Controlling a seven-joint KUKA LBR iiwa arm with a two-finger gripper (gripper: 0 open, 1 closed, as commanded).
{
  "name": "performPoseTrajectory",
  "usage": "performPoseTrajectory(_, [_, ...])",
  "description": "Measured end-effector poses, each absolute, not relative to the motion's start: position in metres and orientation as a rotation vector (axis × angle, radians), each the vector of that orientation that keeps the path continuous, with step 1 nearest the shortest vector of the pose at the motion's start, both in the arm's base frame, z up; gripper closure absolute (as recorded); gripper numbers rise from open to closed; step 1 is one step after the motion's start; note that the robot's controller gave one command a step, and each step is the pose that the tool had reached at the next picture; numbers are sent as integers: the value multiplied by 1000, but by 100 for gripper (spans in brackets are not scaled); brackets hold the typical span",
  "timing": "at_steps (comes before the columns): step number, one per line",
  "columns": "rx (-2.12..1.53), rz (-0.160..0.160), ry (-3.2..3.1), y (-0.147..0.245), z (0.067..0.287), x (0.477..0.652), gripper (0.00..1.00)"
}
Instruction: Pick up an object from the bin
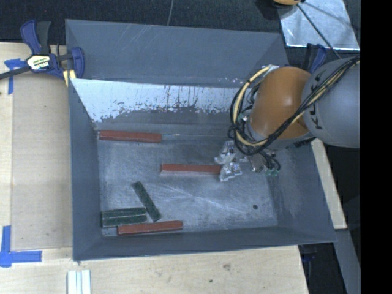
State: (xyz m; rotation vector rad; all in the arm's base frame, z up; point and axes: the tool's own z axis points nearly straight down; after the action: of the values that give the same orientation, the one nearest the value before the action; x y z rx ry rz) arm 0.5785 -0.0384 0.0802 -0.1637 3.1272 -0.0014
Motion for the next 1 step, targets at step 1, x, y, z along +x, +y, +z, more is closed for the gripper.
performPoseTrajectory(1, [-164,-1,3127,-38,80,579,100])
